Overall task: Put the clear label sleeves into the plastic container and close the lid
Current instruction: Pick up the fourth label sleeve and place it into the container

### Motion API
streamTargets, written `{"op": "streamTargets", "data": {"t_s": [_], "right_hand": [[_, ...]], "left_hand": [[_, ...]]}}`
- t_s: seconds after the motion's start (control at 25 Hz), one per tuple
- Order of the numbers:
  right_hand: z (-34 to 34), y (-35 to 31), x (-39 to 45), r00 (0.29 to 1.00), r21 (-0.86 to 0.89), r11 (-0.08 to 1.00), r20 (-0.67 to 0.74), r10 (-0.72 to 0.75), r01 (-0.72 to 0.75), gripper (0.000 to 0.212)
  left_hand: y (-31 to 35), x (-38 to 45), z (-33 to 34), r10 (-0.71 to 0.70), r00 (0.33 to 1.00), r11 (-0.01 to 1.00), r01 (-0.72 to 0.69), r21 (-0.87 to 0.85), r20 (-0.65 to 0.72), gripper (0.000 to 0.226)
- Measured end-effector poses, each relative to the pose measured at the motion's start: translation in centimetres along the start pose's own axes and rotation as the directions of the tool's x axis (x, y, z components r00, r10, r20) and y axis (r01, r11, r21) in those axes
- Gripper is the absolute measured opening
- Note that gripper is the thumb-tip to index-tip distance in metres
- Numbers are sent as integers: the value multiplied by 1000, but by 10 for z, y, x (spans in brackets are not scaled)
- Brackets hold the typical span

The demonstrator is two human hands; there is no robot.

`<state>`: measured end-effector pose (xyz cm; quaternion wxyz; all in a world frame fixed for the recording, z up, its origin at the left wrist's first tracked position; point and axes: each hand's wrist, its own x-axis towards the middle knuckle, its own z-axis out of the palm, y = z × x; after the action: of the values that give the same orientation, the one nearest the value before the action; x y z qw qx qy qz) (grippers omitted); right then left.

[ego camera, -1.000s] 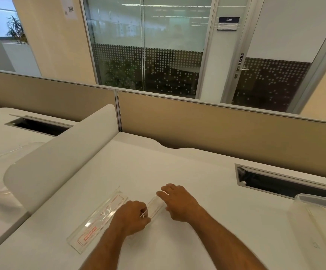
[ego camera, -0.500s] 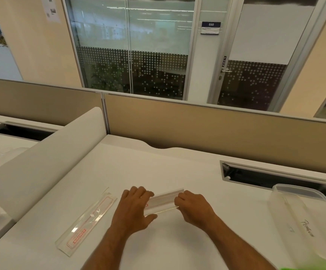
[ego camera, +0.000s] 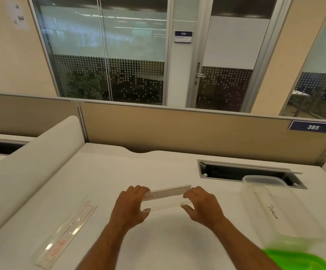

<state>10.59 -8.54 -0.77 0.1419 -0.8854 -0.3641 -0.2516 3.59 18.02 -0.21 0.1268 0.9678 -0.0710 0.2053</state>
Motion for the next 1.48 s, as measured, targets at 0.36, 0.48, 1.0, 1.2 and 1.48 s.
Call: {"op": "streamTargets", "data": {"t_s": [0.36, 0.48, 1.0, 1.2, 1.48], "right_hand": [[-50, 8, 16, 348, 594, -183, 663, 663, -783, 70], [-53, 10, 15, 366, 586, -237, 722, 587, -775, 68], [-65, 31, 16, 674, 938, -165, 335, 659, -304, 59], [-75, 37, 19, 733, 970, -120, 239, 637, -211, 53], [-81, 38, 20, 766, 977, -89, 209, 608, -195, 50]], "left_hand": [[27, 13, 0, 243, 938, 967, -216, 131, -246, 55], [31, 16, 0, 270, 911, 959, -224, 175, -313, 52], [54, 33, -17, -398, 917, 508, 183, -842, -41, 64], [57, 43, -25, -352, 935, 316, 175, -932, 56, 66], [64, 46, -28, -386, 921, 212, 149, -966, 57, 62]]}}
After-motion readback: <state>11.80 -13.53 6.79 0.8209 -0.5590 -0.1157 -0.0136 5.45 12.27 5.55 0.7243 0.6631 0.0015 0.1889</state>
